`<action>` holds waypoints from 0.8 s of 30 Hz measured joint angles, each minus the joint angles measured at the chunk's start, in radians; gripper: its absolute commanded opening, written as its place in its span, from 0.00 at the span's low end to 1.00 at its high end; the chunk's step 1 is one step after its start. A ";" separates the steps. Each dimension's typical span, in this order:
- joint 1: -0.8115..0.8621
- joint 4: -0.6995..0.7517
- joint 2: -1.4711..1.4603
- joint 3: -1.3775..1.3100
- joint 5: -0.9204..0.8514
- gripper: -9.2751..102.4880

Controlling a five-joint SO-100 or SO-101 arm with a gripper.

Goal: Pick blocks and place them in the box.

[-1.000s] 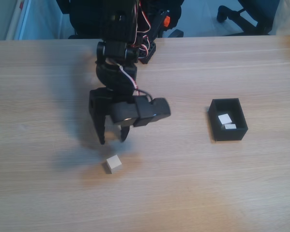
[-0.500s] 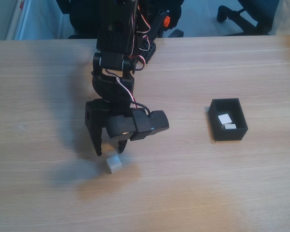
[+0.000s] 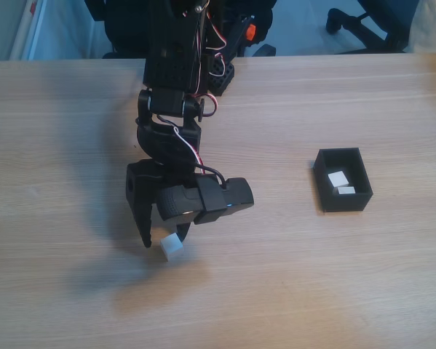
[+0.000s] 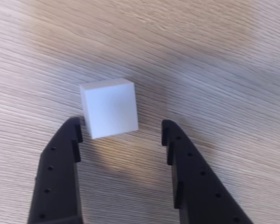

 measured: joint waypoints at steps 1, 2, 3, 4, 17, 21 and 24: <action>0.000 0.002 -0.003 -0.003 0.003 0.24; -0.002 0.003 -0.006 -0.008 0.008 0.24; -0.003 0.006 -0.008 -0.012 0.008 0.24; -0.005 0.008 -0.012 -0.017 0.009 0.24; -0.029 0.029 -0.021 -0.035 0.017 0.22; -0.041 0.029 -0.021 -0.038 0.026 0.21; -0.048 0.029 -0.021 -0.038 0.029 0.20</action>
